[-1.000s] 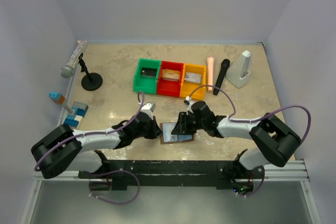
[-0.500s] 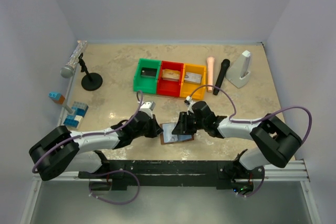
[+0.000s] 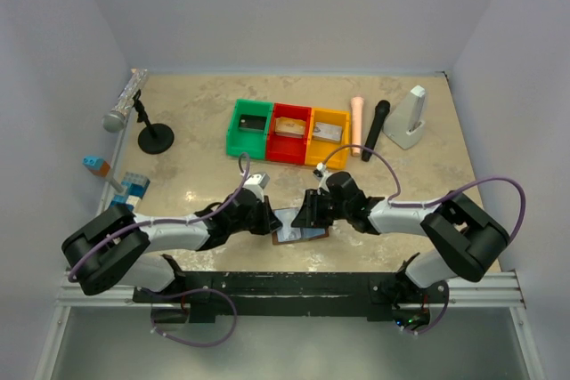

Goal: Take the credit cards out of the card holder
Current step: Remove the credit card from the card holder.

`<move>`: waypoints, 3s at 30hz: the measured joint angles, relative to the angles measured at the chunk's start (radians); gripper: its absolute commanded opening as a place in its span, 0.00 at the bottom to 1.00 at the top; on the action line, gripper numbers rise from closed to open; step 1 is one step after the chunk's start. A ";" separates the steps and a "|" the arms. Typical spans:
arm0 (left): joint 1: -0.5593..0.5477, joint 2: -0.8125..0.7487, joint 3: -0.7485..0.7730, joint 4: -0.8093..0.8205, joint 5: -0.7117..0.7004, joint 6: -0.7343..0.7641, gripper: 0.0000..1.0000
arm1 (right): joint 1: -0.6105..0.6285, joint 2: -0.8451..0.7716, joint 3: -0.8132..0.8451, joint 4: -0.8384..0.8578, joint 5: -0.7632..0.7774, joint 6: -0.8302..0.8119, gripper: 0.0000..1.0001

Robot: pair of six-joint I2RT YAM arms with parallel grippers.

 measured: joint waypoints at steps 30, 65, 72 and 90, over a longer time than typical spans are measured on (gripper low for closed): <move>0.000 0.030 0.018 0.008 -0.016 -0.042 0.00 | -0.081 0.101 -0.133 0.383 -0.144 0.140 0.37; 0.000 -0.108 -0.014 -0.089 -0.080 -0.033 0.00 | -0.102 0.163 -0.123 0.496 -0.254 0.174 0.37; 0.000 -0.062 -0.014 -0.082 -0.081 -0.033 0.00 | -0.103 0.163 -0.116 0.486 -0.254 0.174 0.36; 0.006 -0.008 -0.019 0.017 -0.072 -0.038 0.00 | -0.105 0.194 -0.094 0.473 -0.277 0.174 0.39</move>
